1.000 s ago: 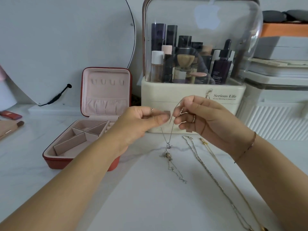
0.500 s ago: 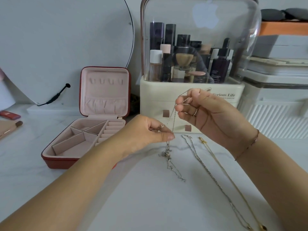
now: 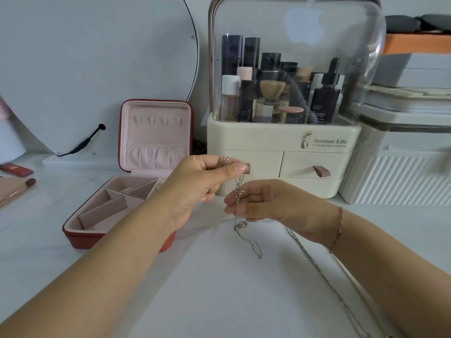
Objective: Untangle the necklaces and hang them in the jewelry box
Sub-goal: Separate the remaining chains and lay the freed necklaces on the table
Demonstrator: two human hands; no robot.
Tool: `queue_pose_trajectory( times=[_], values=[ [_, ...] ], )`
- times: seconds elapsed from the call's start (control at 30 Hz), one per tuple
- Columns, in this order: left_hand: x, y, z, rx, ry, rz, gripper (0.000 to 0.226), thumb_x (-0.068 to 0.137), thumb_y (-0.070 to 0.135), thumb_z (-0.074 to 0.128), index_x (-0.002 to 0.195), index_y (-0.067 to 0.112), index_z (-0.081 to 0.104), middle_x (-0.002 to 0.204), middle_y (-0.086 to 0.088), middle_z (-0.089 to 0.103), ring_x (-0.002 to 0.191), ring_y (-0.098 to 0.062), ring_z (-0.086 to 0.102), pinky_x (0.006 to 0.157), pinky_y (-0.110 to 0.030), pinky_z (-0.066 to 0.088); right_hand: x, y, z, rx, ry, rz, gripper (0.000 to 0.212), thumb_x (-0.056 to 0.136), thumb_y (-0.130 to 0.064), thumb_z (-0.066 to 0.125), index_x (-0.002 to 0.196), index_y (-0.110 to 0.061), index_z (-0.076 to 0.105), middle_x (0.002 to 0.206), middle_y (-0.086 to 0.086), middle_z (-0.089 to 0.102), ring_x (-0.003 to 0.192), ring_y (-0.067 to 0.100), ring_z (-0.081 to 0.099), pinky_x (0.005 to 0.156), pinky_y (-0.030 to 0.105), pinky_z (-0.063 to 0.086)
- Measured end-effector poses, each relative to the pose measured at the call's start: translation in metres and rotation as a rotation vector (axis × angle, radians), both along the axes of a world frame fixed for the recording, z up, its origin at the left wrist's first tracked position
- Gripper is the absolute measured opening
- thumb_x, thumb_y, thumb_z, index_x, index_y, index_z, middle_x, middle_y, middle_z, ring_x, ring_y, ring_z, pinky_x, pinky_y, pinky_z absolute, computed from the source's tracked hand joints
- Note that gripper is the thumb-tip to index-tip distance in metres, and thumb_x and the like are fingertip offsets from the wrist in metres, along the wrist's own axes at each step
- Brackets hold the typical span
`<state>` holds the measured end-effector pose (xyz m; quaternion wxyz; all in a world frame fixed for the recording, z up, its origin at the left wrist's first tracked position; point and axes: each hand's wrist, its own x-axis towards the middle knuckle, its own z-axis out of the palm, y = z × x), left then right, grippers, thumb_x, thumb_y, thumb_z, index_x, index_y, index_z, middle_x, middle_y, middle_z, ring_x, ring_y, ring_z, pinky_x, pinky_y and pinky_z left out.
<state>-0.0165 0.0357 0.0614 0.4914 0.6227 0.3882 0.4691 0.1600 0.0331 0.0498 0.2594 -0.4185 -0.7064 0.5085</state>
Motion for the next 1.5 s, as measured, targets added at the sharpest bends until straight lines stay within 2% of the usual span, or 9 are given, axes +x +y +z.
queue_pose_trajectory(
  times=[0.2,0.37,0.63,0.77,0.9,0.97,1.03,1.17,1.5],
  values=[
    [-0.003,0.007,-0.003,-0.004,-0.105,0.057,0.018,0.067,0.03,0.071,0.079,0.016,0.075,0.048,0.005,0.027,0.041,-0.007,0.019,0.036,-0.015,0.019,0.002,0.0,0.006,-0.071,0.162,-0.025,0.019,0.089,-0.013,0.062,0.107,-0.005,0.061,0.083,0.009,0.071,0.072,0.017,0.065,0.074,0.025,0.052],
    [-0.004,0.008,-0.003,-0.013,-0.128,0.078,0.025,0.078,0.024,0.066,0.102,0.018,0.073,0.045,0.01,0.026,0.041,-0.006,0.019,0.037,-0.017,0.017,0.006,0.0,0.008,-0.188,0.234,-0.062,0.025,0.092,-0.006,0.056,0.116,-0.002,0.055,0.067,0.008,0.06,0.053,0.014,0.052,0.053,0.023,0.047],
    [-0.01,0.014,-0.004,0.006,-0.131,0.167,0.026,0.092,0.015,0.056,0.116,0.021,0.066,0.047,0.01,0.023,0.041,-0.005,0.02,0.037,-0.017,0.018,0.017,0.002,0.012,-0.166,0.005,-0.136,0.015,0.091,-0.01,0.059,0.102,-0.001,0.064,0.052,-0.005,0.044,0.049,0.009,0.025,0.043,0.016,0.02],
    [-0.012,0.014,-0.005,0.025,0.031,0.254,0.019,0.094,0.024,0.056,0.1,0.018,0.073,0.043,0.013,0.032,0.04,-0.005,0.026,0.039,-0.017,0.021,0.021,0.003,0.015,-0.055,-0.059,-0.212,0.015,0.091,-0.013,0.061,0.095,-0.003,0.072,0.047,-0.007,0.029,0.044,0.009,0.019,0.043,0.018,0.014],
    [-0.01,0.012,-0.011,0.184,0.398,0.381,0.024,0.089,0.037,0.06,0.073,0.028,0.074,0.051,0.003,0.056,0.053,-0.004,0.048,0.058,-0.024,0.036,0.023,0.001,0.02,-0.01,0.038,-0.276,0.014,0.089,-0.012,0.064,0.091,-0.002,0.072,0.046,-0.008,0.025,0.045,0.009,0.018,0.044,0.018,0.013],
    [-0.009,0.01,-0.014,0.23,0.53,0.416,0.027,0.088,0.04,0.059,0.07,0.025,0.072,0.048,0.01,0.053,0.05,-0.001,0.047,0.057,-0.025,0.034,0.023,0.0,0.021,0.002,0.065,-0.282,0.014,0.089,-0.012,0.064,0.092,-0.001,0.071,0.046,-0.007,0.027,0.044,0.009,0.019,0.042,0.017,0.014],
    [-0.007,0.011,-0.016,0.24,0.604,0.451,0.029,0.088,0.04,0.059,0.069,0.022,0.07,0.043,0.015,0.048,0.048,-0.002,0.046,0.055,-0.025,0.032,0.023,0.002,0.019,0.051,-0.012,-0.294,0.014,0.088,-0.014,0.066,0.095,-0.003,0.07,0.044,-0.009,0.031,0.04,0.007,0.024,0.041,0.013,0.019],
    [-0.007,0.012,-0.016,0.258,0.646,0.515,0.032,0.089,0.039,0.058,0.074,0.013,0.07,0.05,0.003,0.048,0.049,-0.011,0.042,0.054,-0.026,0.033,0.02,0.009,0.007,0.311,-0.379,-0.281,0.014,0.085,-0.021,0.07,0.097,-0.016,0.068,0.049,-0.013,0.04,0.038,0.002,0.039,0.05,0.014,0.031],
    [-0.005,0.009,-0.017,0.284,0.673,0.528,0.025,0.09,0.034,0.057,0.079,0.016,0.071,0.079,0.003,0.069,0.079,-0.014,0.061,0.074,-0.032,0.048,0.025,0.011,0.001,0.502,-0.718,-0.269,0.008,0.086,-0.014,0.062,0.088,-0.013,0.069,0.076,-0.015,0.048,0.063,0.001,0.046,0.055,0.009,0.036]
  ],
)
